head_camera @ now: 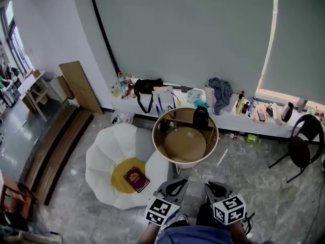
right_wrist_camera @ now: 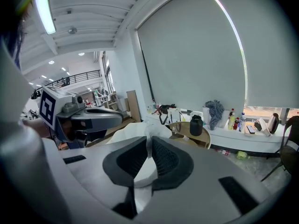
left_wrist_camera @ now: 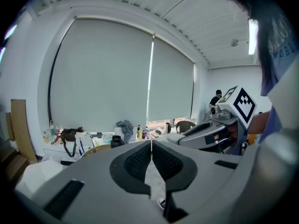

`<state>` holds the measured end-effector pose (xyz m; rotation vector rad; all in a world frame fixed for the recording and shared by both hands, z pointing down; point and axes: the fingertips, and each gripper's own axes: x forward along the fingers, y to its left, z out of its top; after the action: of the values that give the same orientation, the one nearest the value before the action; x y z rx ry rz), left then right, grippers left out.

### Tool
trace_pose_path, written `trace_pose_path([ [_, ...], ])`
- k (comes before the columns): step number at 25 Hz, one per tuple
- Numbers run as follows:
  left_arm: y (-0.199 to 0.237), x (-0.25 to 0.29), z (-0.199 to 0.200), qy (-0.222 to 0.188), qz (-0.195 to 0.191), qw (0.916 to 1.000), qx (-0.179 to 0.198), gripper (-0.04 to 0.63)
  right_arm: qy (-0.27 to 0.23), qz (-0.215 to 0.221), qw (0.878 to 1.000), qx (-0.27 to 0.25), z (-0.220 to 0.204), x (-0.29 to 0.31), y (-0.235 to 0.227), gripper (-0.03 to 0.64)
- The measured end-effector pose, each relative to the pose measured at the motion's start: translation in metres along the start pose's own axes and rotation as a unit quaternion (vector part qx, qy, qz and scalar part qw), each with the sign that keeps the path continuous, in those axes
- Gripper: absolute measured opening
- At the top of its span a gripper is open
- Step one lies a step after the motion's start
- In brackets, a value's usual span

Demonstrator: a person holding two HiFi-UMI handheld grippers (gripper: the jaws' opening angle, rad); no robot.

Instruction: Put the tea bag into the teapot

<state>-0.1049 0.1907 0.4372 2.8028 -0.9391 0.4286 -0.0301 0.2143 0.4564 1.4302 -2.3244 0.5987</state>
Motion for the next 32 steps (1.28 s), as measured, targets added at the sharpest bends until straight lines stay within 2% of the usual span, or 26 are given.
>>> trace_pose_path([
  [6, 0.020, 0.047, 0.019, -0.001, 0.021, 0.9998, -0.001, 0.018, 0.006, 0.025, 1.000, -0.002, 0.010, 0.025, -0.043, 0.040],
  [13, 0.047, 0.129, 0.039, 0.007, 0.057, 0.9983, -0.013, 0.018, 0.015, 0.056, 0.998, -0.035, 0.042, 0.055, -0.126, 0.041],
  [18, 0.064, 0.179, 0.055, 0.022, 0.075, 0.9968, -0.016, 0.018, 0.018, 0.067, 0.997, -0.029, 0.064, 0.074, -0.184, 0.040],
  [26, 0.082, 0.213, 0.060, 0.050, 0.115, 0.9919, -0.022, 0.018, 0.027, 0.097, 0.995, -0.026, 0.074, 0.095, -0.231, 0.040],
  [32, 0.088, 0.222, 0.055, 0.067, 0.141, 0.9873, -0.028, 0.018, 0.030, 0.095, 0.995, -0.014, 0.067, 0.099, -0.262, 0.040],
])
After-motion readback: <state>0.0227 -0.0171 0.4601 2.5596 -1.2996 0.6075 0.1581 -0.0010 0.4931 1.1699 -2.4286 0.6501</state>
